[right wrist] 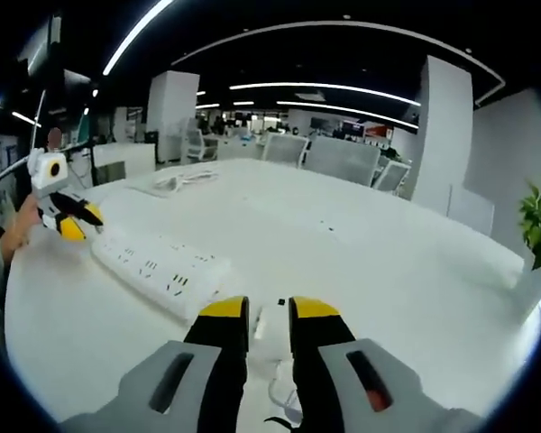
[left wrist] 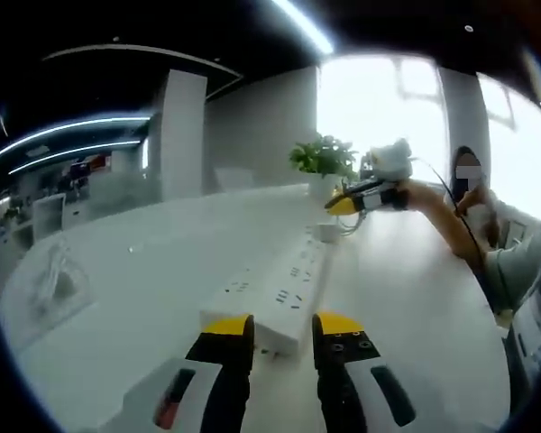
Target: Straighten the power strip on the desk, plug the charger into it
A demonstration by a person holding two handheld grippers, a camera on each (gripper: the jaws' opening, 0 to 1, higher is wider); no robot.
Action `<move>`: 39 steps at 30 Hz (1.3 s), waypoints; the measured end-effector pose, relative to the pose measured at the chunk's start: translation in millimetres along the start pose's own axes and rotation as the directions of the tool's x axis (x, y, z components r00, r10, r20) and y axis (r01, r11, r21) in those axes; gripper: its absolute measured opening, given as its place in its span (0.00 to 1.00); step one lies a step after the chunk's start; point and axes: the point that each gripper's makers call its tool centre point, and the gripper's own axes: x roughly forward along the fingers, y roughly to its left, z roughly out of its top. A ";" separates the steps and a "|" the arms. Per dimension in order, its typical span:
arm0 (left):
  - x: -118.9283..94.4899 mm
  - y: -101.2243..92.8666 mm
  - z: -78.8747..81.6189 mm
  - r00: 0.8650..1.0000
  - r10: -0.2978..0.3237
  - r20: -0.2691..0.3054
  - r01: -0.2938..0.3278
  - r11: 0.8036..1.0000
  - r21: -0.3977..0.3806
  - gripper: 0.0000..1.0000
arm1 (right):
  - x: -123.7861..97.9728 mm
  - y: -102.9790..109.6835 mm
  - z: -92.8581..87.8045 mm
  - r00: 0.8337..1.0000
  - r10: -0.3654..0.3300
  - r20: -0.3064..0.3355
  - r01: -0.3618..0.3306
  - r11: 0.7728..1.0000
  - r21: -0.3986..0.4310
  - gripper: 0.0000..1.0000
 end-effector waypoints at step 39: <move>2.2 -7.3 -4.8 0.999 -0.032 -0.017 0.032 0.999 -0.022 0.27 | 14.8 -1.5 -49.8 0.973 -0.038 -0.227 0.037 0.999 -0.009 0.29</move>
